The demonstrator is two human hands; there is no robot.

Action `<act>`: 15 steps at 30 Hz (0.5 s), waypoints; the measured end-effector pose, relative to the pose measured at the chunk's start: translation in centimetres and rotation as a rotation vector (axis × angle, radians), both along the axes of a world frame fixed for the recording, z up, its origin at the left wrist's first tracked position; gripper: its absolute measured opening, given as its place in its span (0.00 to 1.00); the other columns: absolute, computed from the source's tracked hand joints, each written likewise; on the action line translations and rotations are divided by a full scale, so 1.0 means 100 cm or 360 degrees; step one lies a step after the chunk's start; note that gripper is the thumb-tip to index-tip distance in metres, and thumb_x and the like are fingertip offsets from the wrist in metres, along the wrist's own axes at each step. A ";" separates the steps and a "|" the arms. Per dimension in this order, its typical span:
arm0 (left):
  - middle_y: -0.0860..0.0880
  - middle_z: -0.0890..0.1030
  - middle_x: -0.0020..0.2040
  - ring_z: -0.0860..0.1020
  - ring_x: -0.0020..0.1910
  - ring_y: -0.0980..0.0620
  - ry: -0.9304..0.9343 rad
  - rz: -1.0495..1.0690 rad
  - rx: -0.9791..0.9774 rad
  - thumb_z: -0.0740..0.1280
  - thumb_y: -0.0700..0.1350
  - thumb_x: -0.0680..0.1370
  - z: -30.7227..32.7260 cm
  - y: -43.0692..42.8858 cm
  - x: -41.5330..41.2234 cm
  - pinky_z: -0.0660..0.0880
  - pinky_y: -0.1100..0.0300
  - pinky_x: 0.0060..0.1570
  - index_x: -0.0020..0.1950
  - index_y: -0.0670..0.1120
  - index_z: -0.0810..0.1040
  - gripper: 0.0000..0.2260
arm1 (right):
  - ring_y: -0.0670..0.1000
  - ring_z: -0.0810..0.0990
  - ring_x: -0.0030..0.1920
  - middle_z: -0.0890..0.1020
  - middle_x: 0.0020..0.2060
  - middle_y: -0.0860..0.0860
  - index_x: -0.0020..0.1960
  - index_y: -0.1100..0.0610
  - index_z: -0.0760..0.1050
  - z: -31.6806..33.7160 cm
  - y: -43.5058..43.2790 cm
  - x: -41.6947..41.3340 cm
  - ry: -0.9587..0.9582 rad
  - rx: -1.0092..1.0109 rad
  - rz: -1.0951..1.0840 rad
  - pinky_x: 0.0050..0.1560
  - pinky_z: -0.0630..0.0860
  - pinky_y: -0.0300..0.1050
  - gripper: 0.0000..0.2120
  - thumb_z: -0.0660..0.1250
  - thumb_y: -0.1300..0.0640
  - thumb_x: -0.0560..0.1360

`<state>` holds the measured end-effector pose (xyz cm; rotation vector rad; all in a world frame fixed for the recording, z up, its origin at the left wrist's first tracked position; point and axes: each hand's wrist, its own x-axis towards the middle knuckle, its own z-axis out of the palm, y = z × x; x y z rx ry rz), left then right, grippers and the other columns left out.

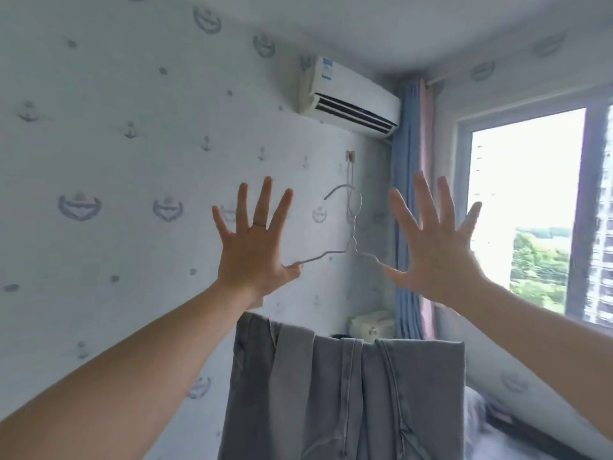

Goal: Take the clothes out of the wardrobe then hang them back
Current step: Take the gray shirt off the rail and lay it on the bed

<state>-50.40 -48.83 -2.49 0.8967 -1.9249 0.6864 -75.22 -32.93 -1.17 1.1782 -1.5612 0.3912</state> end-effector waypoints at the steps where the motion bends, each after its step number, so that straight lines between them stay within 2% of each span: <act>1: 0.48 0.30 0.80 0.34 0.79 0.38 -0.0023 -0.0062 0.0028 0.70 0.73 0.65 -0.011 -0.008 -0.024 0.42 0.24 0.70 0.81 0.55 0.34 0.59 | 0.66 0.43 0.78 0.40 0.79 0.57 0.79 0.48 0.34 -0.010 0.004 -0.016 -0.0007 0.0037 -0.0068 0.62 0.52 0.84 0.58 0.64 0.26 0.64; 3: 0.48 0.31 0.80 0.35 0.79 0.38 -0.0076 -0.0192 0.0061 0.70 0.72 0.65 -0.033 -0.021 -0.068 0.43 0.24 0.69 0.81 0.55 0.34 0.60 | 0.66 0.42 0.78 0.39 0.79 0.57 0.80 0.48 0.35 -0.030 0.013 -0.044 -0.0039 0.0113 -0.0193 0.62 0.52 0.84 0.57 0.61 0.26 0.64; 6: 0.47 0.35 0.82 0.38 0.80 0.38 -0.0154 -0.0407 0.0057 0.70 0.73 0.64 -0.062 -0.034 -0.130 0.41 0.24 0.68 0.81 0.56 0.35 0.59 | 0.65 0.41 0.78 0.38 0.79 0.57 0.80 0.49 0.35 -0.059 0.026 -0.074 -0.0121 0.0214 -0.0414 0.63 0.53 0.83 0.63 0.72 0.31 0.61; 11: 0.48 0.36 0.81 0.42 0.80 0.37 -0.0304 -0.0701 0.0098 0.68 0.74 0.65 -0.119 -0.038 -0.205 0.45 0.24 0.69 0.82 0.54 0.38 0.58 | 0.65 0.40 0.78 0.39 0.79 0.57 0.79 0.48 0.34 -0.114 0.052 -0.105 -0.0241 0.0336 -0.0702 0.64 0.51 0.82 0.64 0.74 0.34 0.62; 13: 0.46 0.40 0.82 0.43 0.80 0.36 -0.0378 -0.0815 0.0044 0.68 0.74 0.65 -0.142 -0.040 -0.227 0.46 0.24 0.69 0.82 0.53 0.39 0.58 | 0.65 0.43 0.78 0.41 0.79 0.57 0.80 0.49 0.35 -0.138 0.063 -0.114 -0.0256 0.0379 -0.0790 0.64 0.51 0.82 0.60 0.70 0.31 0.64; 15: 0.45 0.43 0.83 0.45 0.80 0.36 -0.0421 -0.0917 0.0006 0.70 0.73 0.64 -0.161 -0.041 -0.248 0.48 0.23 0.69 0.82 0.53 0.41 0.59 | 0.65 0.45 0.78 0.44 0.79 0.58 0.80 0.48 0.36 -0.158 0.071 -0.119 -0.0270 0.0399 -0.0847 0.64 0.52 0.82 0.51 0.56 0.26 0.68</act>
